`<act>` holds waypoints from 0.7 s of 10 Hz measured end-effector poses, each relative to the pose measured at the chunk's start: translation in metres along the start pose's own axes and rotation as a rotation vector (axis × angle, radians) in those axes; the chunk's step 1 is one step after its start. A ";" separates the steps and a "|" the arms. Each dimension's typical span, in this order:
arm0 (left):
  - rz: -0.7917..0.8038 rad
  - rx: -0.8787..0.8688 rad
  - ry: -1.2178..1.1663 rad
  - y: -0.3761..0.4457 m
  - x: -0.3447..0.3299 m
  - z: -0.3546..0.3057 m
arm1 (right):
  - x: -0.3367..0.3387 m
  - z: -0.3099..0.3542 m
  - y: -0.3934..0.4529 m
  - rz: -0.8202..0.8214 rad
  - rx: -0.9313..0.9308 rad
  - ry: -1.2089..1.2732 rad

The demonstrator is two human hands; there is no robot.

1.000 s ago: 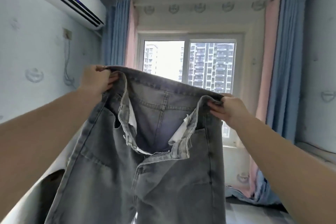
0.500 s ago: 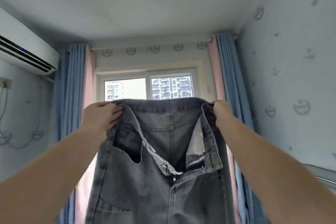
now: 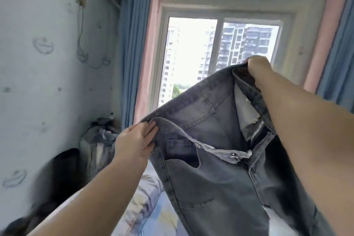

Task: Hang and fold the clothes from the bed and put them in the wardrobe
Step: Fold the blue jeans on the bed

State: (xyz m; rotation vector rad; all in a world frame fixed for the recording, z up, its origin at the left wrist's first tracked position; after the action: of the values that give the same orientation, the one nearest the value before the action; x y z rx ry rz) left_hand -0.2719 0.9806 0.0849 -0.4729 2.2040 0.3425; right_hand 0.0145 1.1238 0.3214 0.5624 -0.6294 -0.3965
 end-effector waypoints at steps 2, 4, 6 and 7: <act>-0.460 0.180 0.018 -0.002 0.270 0.052 | -0.286 -0.073 -0.121 0.482 -0.074 -0.268; -0.807 0.321 0.031 0.014 0.503 0.058 | -0.543 -0.133 -0.271 0.824 -0.100 -0.375; -0.957 0.382 0.117 0.113 0.681 0.018 | -0.769 -0.152 -0.355 0.914 -0.205 -0.372; -1.055 0.418 0.167 0.155 0.764 0.002 | -0.869 -0.144 -0.398 0.971 -0.237 -0.353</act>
State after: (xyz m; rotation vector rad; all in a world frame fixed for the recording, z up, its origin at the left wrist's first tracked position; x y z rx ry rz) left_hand -0.7824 0.9540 -0.5030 -1.3358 1.7911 -0.7187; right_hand -0.6083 1.3061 -0.3946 -0.0838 -1.0921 0.3573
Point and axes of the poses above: each hand's wrist, its own y-axis towards the middle knuckle, its own x-axis out of the back of the hand, z = x × y, the point moved 8 cm from there along y, towards the middle knuckle, and after that the axes turned 12 degrees about -y, right-handed, at the moved point
